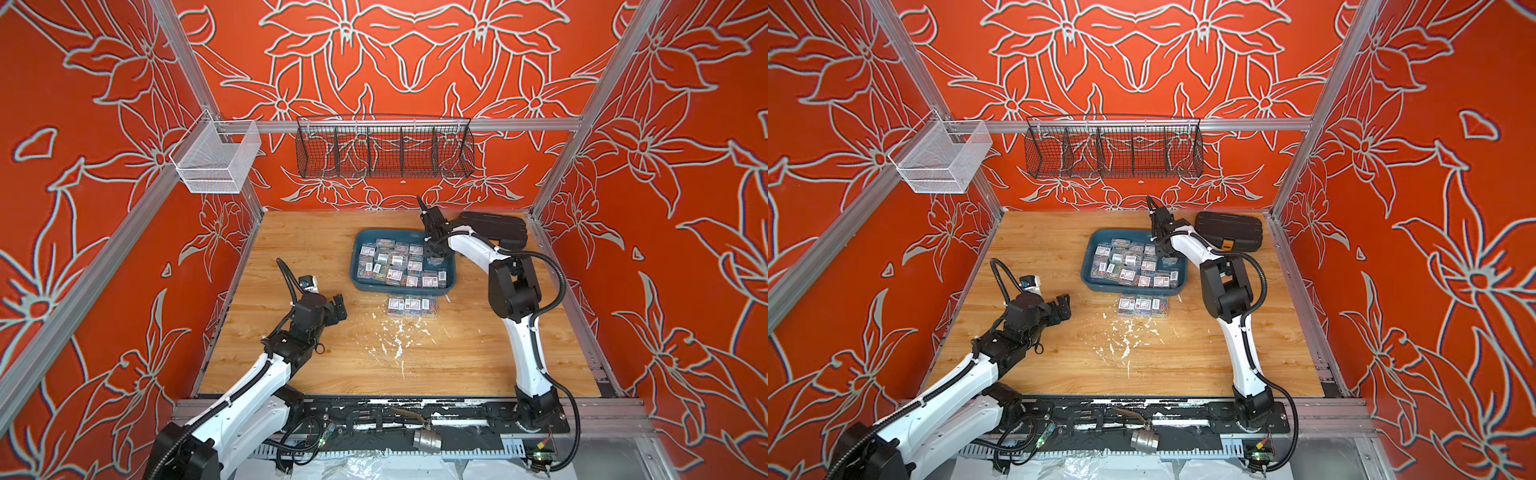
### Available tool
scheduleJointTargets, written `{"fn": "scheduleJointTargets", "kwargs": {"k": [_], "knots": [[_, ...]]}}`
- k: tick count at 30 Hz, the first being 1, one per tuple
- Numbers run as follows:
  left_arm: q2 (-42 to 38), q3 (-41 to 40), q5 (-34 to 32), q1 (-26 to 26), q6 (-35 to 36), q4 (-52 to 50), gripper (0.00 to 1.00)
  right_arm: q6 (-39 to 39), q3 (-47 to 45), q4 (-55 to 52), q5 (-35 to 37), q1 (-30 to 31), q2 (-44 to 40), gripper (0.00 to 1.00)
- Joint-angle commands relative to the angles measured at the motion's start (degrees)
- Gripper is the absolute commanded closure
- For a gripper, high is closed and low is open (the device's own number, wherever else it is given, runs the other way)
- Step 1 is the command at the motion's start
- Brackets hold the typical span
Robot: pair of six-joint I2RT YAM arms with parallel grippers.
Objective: Take the paper clips out of the storage box
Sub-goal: Pick up the boxed paper clips from the storage box, then place the boxed paper clips at the center of the board.
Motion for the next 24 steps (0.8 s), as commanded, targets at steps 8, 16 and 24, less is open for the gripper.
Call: {"fn": "scheduleJointTargets", "kwargs": {"k": [8, 16, 24], "knots": [[0.79, 0.46, -0.91, 0.13, -0.72, -0.21, 0.02, 1.67, -17.1, 5.16, -3.79, -0.26, -21.52, 0.55], [1.36, 0.9, -1.57, 0.06, -1.1, -0.77, 0.02, 4.27, -37.93, 11.27, -3.31, -0.11, -41.58, 0.54], [2.32, 1.41, -1.59, 0.05, -1.15, -0.94, 0.02, 7.63, -55.38, 13.52, -1.51, -0.11, -59.54, 0.54]]}}
